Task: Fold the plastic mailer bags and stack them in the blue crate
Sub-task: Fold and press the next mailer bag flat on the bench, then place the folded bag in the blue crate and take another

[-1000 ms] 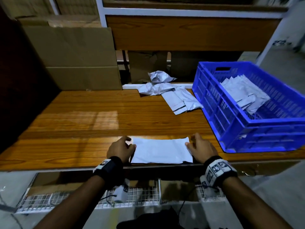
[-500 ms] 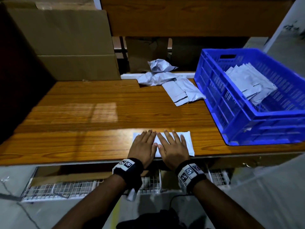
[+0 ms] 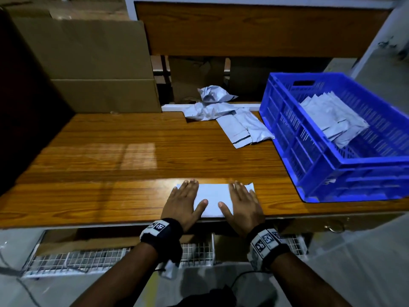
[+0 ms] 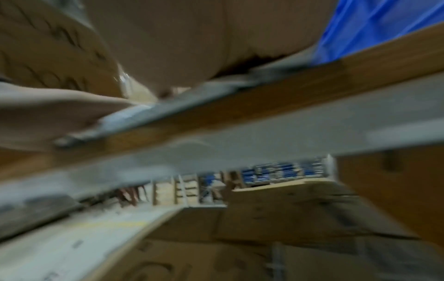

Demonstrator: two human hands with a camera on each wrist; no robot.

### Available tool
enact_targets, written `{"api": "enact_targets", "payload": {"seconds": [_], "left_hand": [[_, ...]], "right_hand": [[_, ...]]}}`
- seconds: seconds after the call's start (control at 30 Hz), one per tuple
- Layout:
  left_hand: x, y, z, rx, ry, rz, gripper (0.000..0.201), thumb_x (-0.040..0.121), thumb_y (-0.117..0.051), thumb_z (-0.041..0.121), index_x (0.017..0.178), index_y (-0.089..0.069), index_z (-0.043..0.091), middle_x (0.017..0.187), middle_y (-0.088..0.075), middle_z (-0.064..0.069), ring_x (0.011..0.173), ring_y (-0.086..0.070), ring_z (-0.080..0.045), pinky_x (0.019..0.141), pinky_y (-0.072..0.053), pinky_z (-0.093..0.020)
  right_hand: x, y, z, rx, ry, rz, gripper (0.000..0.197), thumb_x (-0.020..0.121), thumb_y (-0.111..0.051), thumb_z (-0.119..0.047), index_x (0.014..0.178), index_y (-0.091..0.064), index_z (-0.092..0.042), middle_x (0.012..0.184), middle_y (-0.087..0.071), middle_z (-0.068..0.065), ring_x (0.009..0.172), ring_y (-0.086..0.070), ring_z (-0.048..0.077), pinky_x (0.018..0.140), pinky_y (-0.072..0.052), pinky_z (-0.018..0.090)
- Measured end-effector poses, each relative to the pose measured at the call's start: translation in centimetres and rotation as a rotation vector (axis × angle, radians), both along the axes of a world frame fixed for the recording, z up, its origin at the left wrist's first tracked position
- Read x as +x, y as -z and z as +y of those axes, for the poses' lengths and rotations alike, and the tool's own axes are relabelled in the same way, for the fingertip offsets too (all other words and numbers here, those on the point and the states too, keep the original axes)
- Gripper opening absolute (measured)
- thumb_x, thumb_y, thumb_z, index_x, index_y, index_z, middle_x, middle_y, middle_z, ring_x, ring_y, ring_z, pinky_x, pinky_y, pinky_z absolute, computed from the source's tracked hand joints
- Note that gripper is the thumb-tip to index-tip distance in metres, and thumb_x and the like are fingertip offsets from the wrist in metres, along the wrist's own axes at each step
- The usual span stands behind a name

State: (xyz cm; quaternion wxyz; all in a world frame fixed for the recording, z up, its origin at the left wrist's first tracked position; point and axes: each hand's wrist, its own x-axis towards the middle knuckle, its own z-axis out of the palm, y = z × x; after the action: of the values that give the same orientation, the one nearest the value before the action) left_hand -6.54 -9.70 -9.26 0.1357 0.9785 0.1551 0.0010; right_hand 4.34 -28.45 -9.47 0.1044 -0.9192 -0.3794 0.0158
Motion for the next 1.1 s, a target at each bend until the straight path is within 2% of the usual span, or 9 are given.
{"api": "enact_targets", "payload": {"seconds": [0.3, 0.4, 0.53, 0.6, 0.7, 0.77, 0.87, 1.0, 1.1], "left_hand": [[-1.0, 0.1, 2.2, 0.018, 0.014, 0.051, 0.090, 0.082, 0.002, 0.077, 0.154, 0.001, 0.024, 0.160, 0.007, 0.008, 0.146, 0.011, -0.008, 0.119, 0.004, -0.035], [-1.8, -0.4, 3.7, -0.122, 0.081, 0.025, 0.095, 0.079, 0.003, 0.081, 0.154, -0.006, 0.024, 0.159, 0.005, 0.008, 0.147, 0.006, -0.010, 0.117, 0.002, -0.030], [-2.5, -2.6, 5.2, -0.099, 0.182, -0.025, 0.079, 0.085, -0.023, 0.071, 0.149, -0.031, 0.026, 0.158, -0.024, -0.001, 0.142, -0.021, -0.022, 0.113, -0.024, -0.036], [-2.9, -4.2, 5.4, -0.141, 0.191, -0.051, 0.066, 0.085, -0.033, 0.062, 0.137, -0.051, 0.025, 0.139, -0.053, -0.002, 0.125, -0.044, -0.020, 0.098, -0.039, -0.031], [-2.8, -6.3, 5.7, -0.230, 0.162, -0.094, 0.043, 0.088, -0.044, 0.050, 0.122, -0.062, 0.031, 0.106, -0.069, 0.010, 0.095, -0.063, -0.010, 0.077, -0.046, -0.025], [-2.0, -7.7, 6.3, -0.207, 0.208, -0.113, 0.037, 0.092, -0.042, 0.046, 0.121, -0.061, 0.034, 0.099, -0.070, 0.012, 0.088, -0.065, -0.009, 0.075, -0.050, -0.028], [-0.1, -10.2, 7.2, -0.214, 0.289, -0.183, 0.033, 0.096, -0.042, 0.044, 0.120, -0.063, 0.033, 0.100, -0.071, 0.012, 0.087, -0.066, -0.009, 0.074, -0.052, -0.030], [4.4, -14.3, 7.5, -0.202, 0.324, -0.257, 0.026, 0.098, -0.051, 0.036, 0.118, -0.065, 0.028, 0.100, -0.071, 0.006, 0.087, -0.066, -0.013, 0.071, -0.050, -0.029], [8.7, -17.2, 6.1, -0.138, 0.394, -0.324, 0.033, 0.093, -0.047, 0.046, 0.110, -0.068, 0.027, 0.091, -0.072, 0.004, 0.081, -0.066, -0.016, 0.069, -0.050, -0.030]], "right_hand": [[1.2, 0.3, -2.6, -0.059, -0.031, -0.030, 0.097, 0.087, 0.000, -0.078, 0.155, -0.012, -0.009, 0.162, -0.011, 0.011, 0.150, -0.009, 0.024, 0.120, -0.006, 0.050], [1.1, -0.9, -2.8, -0.162, -0.107, -0.080, 0.098, 0.086, -0.009, -0.082, 0.155, -0.015, -0.014, 0.160, -0.013, 0.014, 0.148, -0.014, 0.034, 0.115, -0.014, 0.061], [-0.1, -2.4, -2.6, -0.225, -0.384, -0.205, 0.077, 0.081, -0.057, -0.051, 0.149, -0.035, -0.021, 0.148, -0.044, 0.016, 0.127, -0.050, 0.036, 0.088, -0.049, 0.046], [-0.9, -2.5, -2.8, -0.183, -0.429, -0.296, 0.066, 0.080, -0.055, -0.025, 0.145, -0.042, -0.018, 0.139, -0.053, 0.016, 0.109, -0.059, 0.036, 0.068, -0.051, 0.038], [-1.6, -3.7, -3.4, -0.187, -0.443, -0.388, 0.062, 0.084, -0.044, -0.020, 0.146, -0.041, -0.019, 0.130, -0.061, 0.013, 0.091, -0.063, 0.032, 0.051, -0.049, 0.035], [-2.3, -6.7, -3.4, -0.219, -0.464, -0.322, 0.067, 0.088, -0.046, -0.021, 0.152, -0.027, -0.025, 0.128, -0.061, 0.008, 0.089, -0.065, 0.030, 0.048, -0.048, 0.034], [-2.3, -11.4, -3.6, -0.259, -0.450, -0.126, 0.076, 0.093, -0.049, -0.020, 0.150, -0.007, -0.048, 0.142, -0.042, 0.005, 0.097, -0.061, 0.035, 0.062, -0.045, 0.038], [-0.6, -15.5, -5.1, 0.052, -0.271, 0.009, 0.052, 0.087, -0.043, -0.024, 0.136, -0.053, -0.035, 0.103, -0.058, 0.007, 0.083, -0.062, 0.029, 0.065, -0.046, 0.033], [1.8, -19.9, -6.9, 0.262, -0.148, -0.044, 0.046, 0.093, -0.050, -0.020, 0.139, -0.053, -0.026, 0.070, -0.047, -0.012, 0.063, -0.054, 0.004, 0.055, -0.038, 0.020]]}}
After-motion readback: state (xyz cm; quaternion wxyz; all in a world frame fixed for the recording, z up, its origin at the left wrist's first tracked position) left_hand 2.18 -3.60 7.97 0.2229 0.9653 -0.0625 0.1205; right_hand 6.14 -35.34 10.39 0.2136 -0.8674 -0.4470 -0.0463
